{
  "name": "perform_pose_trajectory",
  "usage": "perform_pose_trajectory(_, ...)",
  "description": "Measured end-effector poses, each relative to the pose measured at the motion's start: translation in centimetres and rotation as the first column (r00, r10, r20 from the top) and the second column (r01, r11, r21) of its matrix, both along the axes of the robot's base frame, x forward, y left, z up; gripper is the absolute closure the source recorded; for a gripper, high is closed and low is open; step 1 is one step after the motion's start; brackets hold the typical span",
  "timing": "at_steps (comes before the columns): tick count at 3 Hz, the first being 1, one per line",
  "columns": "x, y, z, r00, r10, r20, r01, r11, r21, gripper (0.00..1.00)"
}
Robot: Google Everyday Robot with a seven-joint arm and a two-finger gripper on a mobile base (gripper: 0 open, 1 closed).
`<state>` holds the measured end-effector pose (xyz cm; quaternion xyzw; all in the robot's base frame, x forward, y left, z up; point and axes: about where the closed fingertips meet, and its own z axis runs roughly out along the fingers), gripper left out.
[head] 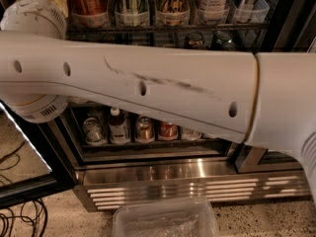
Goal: Pick coke can from top shelf of fridge
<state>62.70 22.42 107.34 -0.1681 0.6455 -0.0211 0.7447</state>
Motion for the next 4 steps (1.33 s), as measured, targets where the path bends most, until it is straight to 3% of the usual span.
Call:
perform_pose_trajectory(2, 3.4, -0.9, -0.3, 0.9988, -0.048, 0.007, 0.048, 0.999, -0.002, 0.44)
perform_pose_trajectory(3, 3.6, -0.8, -0.2, 0.9987, -0.051, 0.009, 0.051, 0.999, -0.002, 0.43)
perform_pose_trajectory(4, 3.6, -0.7, -0.1, 0.9987, -0.05, 0.009, 0.05, 0.999, -0.001, 0.62)
